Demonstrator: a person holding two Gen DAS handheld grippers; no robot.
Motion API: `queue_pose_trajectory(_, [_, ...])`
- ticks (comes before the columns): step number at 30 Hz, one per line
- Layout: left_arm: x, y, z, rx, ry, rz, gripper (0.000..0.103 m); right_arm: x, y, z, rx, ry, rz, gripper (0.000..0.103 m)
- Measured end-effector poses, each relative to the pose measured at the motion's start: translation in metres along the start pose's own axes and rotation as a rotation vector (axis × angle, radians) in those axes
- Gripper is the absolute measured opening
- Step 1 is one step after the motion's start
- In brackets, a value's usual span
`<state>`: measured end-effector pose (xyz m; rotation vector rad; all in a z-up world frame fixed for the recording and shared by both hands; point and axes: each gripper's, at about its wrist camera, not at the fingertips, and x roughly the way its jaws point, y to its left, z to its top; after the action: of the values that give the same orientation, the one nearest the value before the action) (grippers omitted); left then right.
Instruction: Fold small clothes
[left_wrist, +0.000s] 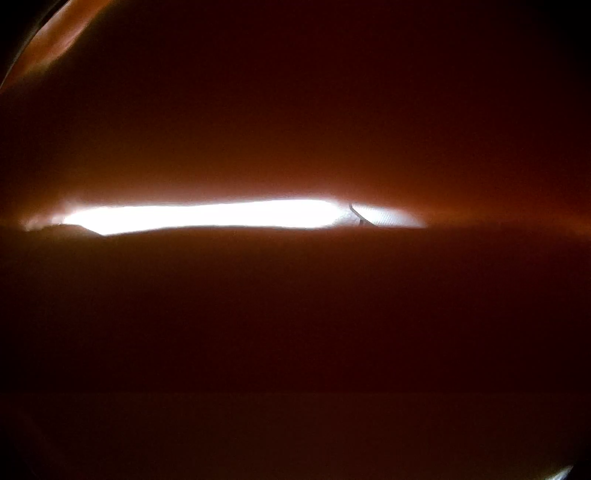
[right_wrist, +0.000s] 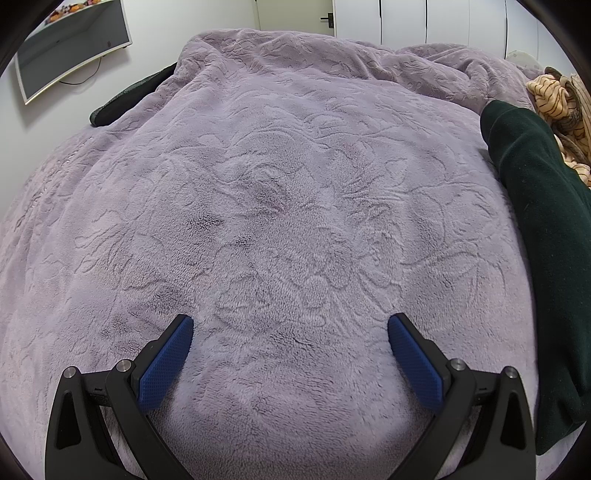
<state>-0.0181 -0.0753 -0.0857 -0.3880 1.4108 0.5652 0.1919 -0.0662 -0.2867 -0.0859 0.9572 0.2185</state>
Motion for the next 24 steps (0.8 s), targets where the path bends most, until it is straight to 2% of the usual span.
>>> queue_pose_trajectory(17, [0.006,-0.018,0.007,-0.015,-0.002,-0.006,0.103,0.0,0.0,0.0,0.0,0.0,0.0,0.103])
queue_pose_trajectory(24, [0.012,-0.009,0.01,-0.02,0.007,-0.011,0.103,0.0,0.0,0.0,0.0,0.0,0.0,0.103])
